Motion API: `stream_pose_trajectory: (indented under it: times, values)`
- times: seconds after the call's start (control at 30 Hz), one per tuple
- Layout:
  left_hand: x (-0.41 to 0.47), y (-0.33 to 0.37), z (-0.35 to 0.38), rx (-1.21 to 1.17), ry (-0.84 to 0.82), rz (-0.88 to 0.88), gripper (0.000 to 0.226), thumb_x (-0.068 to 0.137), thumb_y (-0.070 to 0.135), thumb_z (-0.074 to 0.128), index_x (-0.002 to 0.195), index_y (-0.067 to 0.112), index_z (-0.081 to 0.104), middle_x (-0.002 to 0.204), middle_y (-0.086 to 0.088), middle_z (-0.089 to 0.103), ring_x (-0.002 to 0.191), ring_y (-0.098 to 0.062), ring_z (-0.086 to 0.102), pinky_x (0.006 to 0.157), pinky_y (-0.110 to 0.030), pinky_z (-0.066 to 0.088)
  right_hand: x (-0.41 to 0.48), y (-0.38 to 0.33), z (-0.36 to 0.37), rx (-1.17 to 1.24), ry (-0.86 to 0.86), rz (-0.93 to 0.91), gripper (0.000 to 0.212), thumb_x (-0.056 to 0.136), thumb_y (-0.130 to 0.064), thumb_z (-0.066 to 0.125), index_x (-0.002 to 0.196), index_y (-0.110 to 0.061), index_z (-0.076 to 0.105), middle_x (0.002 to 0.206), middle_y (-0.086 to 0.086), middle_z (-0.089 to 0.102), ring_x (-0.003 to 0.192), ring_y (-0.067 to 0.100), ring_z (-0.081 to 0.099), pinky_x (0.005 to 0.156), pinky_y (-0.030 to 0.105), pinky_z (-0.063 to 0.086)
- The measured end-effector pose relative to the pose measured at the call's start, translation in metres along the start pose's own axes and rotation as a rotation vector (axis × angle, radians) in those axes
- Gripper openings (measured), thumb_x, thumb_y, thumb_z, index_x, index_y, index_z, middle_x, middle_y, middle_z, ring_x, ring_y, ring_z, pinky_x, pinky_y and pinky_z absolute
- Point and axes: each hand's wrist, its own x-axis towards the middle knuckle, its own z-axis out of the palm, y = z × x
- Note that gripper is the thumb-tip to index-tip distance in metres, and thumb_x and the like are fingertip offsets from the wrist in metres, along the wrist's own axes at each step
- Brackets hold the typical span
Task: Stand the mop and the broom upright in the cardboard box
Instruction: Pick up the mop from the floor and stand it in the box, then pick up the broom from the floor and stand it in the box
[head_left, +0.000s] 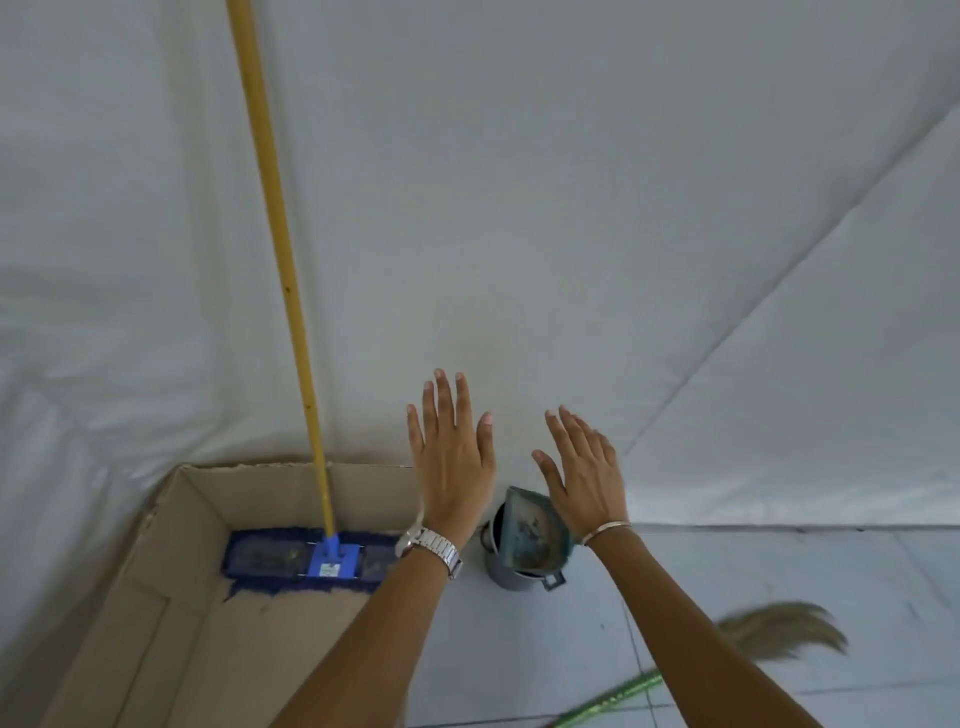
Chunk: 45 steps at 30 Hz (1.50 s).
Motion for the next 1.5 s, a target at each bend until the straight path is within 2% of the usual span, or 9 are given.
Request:
stream_pose_trajectory:
  times: [0.3, 0.43, 0.67, 0.83, 0.97, 1.1, 1.27, 1.37, 1.5]
  values:
    - [-0.090, 0.057, 0.100, 0.051, -0.160, -0.058, 0.065, 0.093, 0.048, 0.009, 0.144, 0.012, 0.026, 0.153, -0.014, 0.024, 0.142, -0.031, 0.022, 0.114, -0.045, 0.007, -0.075, 0.160, 0.004, -0.010, -0.084, 0.156, 0.069, 0.089, -0.057, 0.009, 0.136, -0.014, 0.035, 0.141, 0.014, 0.045, 0.129, 0.031, 0.042, 0.106, 0.048, 0.034]
    - [-0.131, 0.083, 0.183, 0.055, -0.205, -0.234, 0.074, 0.092, 0.053, 0.006, 0.140, 0.005, 0.033, 0.149, -0.018, 0.034, 0.138, -0.033, 0.031, 0.112, -0.047, 0.012, -0.100, 0.244, 0.037, -0.010, -0.203, 0.101, 0.063, 0.092, -0.051, 0.013, 0.129, -0.012, 0.046, 0.130, 0.016, 0.056, 0.118, 0.031, 0.054, 0.098, 0.047, 0.044]
    - [-0.226, 0.076, 0.365, 0.177, -0.381, -0.622, 0.097, 0.075, 0.070, -0.012, 0.143, 0.012, 0.027, 0.151, -0.012, 0.032, 0.143, -0.027, 0.019, 0.117, -0.048, 0.011, -0.153, 0.383, 0.165, -0.087, -0.534, -0.020, 0.063, 0.093, -0.048, 0.010, 0.122, -0.015, 0.055, 0.121, 0.013, 0.064, 0.107, 0.027, 0.062, 0.089, 0.044, 0.053]
    - [-0.290, 0.035, 0.485, 0.192, -0.461, -0.827, 0.080, 0.085, 0.068, 0.020, 0.142, 0.014, 0.028, 0.151, -0.014, 0.031, 0.143, -0.029, 0.020, 0.116, -0.050, 0.012, -0.195, 0.438, 0.296, -0.057, -0.702, -0.023, 0.067, 0.091, -0.050, 0.005, 0.127, -0.015, 0.049, 0.126, 0.014, 0.060, 0.112, 0.030, 0.059, 0.090, 0.049, 0.051]
    - [-0.339, -0.017, 0.589, 0.151, -0.419, -1.015, 0.076, 0.082, 0.058, 0.049, 0.139, 0.009, 0.033, 0.145, -0.022, 0.038, 0.136, -0.038, 0.032, 0.110, -0.055, 0.026, -0.229, 0.472, 0.428, -0.028, -0.760, -0.080, 0.054, 0.092, -0.047, 0.024, 0.133, -0.017, 0.040, 0.135, 0.013, 0.052, 0.121, 0.029, 0.051, 0.100, 0.048, 0.043]
    - [-0.389, -0.072, 0.680, -0.085, -0.350, -1.367, 0.082, 0.081, 0.058, 0.052, 0.142, 0.011, 0.025, 0.145, -0.025, 0.032, 0.127, -0.045, 0.039, 0.100, -0.056, 0.037, -0.265, 0.503, 0.551, -0.014, -0.849, -0.173, 0.049, 0.093, -0.040, 0.040, 0.137, -0.018, 0.034, 0.142, 0.012, 0.044, 0.127, 0.029, 0.043, 0.106, 0.046, 0.035]
    - [-0.435, -0.130, 0.744, -0.683, -0.125, -1.921, 0.083, 0.083, 0.054, 0.055, 0.144, 0.012, 0.018, 0.149, -0.016, 0.030, 0.134, -0.036, 0.033, 0.107, -0.056, 0.033, -0.302, 0.525, 0.638, 0.000, -1.018, -0.200, 0.047, 0.093, -0.043, 0.036, 0.134, -0.020, 0.036, 0.141, 0.010, 0.045, 0.125, 0.029, 0.045, 0.102, 0.044, 0.037]
    - [-0.441, -0.154, 0.757, -1.106, 0.053, -2.028, 0.065, 0.086, 0.048, 0.054, 0.139, 0.016, 0.031, 0.145, -0.012, 0.037, 0.133, -0.028, 0.036, 0.110, -0.055, 0.026, -0.312, 0.533, 0.657, -0.029, -1.039, -0.236, 0.043, 0.093, -0.044, 0.036, 0.126, -0.018, 0.046, 0.127, 0.010, 0.055, 0.113, 0.030, 0.052, 0.093, 0.042, 0.043]
    - [-0.435, -0.157, 0.762, -1.204, 0.218, -1.992, 0.049, 0.090, 0.032, 0.055, 0.134, 0.016, 0.039, 0.138, -0.011, 0.043, 0.129, -0.024, 0.042, 0.109, -0.056, 0.029, -0.301, 0.529, 0.660, -0.034, -1.021, -0.241, 0.042, 0.090, -0.048, 0.040, 0.120, -0.020, 0.051, 0.113, 0.014, 0.055, 0.102, 0.031, 0.052, 0.086, 0.041, 0.045]
